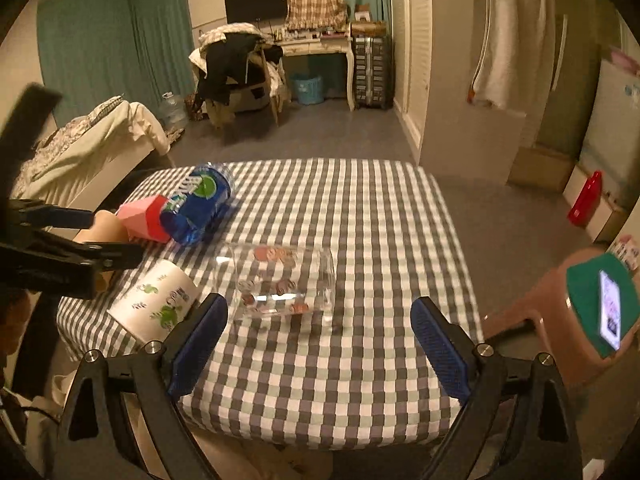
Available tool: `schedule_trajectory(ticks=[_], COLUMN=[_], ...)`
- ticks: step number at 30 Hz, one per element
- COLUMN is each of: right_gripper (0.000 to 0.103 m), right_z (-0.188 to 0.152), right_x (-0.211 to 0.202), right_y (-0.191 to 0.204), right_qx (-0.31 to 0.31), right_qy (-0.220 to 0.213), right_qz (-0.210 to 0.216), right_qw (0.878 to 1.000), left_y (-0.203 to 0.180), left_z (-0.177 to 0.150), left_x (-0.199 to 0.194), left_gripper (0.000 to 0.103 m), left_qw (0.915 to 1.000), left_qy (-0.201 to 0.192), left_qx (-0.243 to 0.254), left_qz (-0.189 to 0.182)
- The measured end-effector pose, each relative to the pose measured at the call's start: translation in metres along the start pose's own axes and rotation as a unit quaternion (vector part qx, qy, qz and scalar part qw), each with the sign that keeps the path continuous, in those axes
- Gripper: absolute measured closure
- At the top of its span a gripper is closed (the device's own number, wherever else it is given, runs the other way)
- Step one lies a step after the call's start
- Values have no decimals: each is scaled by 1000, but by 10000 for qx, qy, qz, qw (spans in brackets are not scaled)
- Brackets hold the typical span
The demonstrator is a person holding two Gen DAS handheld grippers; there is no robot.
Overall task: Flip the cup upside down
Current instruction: 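Close the left gripper around the inverted white cup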
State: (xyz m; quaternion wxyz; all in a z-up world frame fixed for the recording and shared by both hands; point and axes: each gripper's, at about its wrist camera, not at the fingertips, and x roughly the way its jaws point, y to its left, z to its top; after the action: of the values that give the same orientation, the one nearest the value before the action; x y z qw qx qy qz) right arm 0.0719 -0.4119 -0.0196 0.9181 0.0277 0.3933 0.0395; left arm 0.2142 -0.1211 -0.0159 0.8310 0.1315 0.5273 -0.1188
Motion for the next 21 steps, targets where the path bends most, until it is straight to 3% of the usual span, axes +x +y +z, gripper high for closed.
schedule_trajectory(ticks=[12,13,18,21], right_gripper=[10,10,10,10], right_z=[0,1,1,2], right_x=[18,20,27,27], right_y=[-34,-36,-37,-38], right_qx=[242,257,262,296], right_qy=[-12,-15,-10,-19], right_qz=[-93,-102,-136,-129], right_qw=[9997,9996,9996,9995], left_y=[-12,-12,-10,-10], left_z=[7,7,5,4], left_x=[61,64,80,83], left_gripper=[7,9,42,45], left_qw=[9963,9957,9913,9895], left_qy=[824,883,1231,1313], left_qx=[143,122,81,89], left_qz=[-212,-262,-463,-595])
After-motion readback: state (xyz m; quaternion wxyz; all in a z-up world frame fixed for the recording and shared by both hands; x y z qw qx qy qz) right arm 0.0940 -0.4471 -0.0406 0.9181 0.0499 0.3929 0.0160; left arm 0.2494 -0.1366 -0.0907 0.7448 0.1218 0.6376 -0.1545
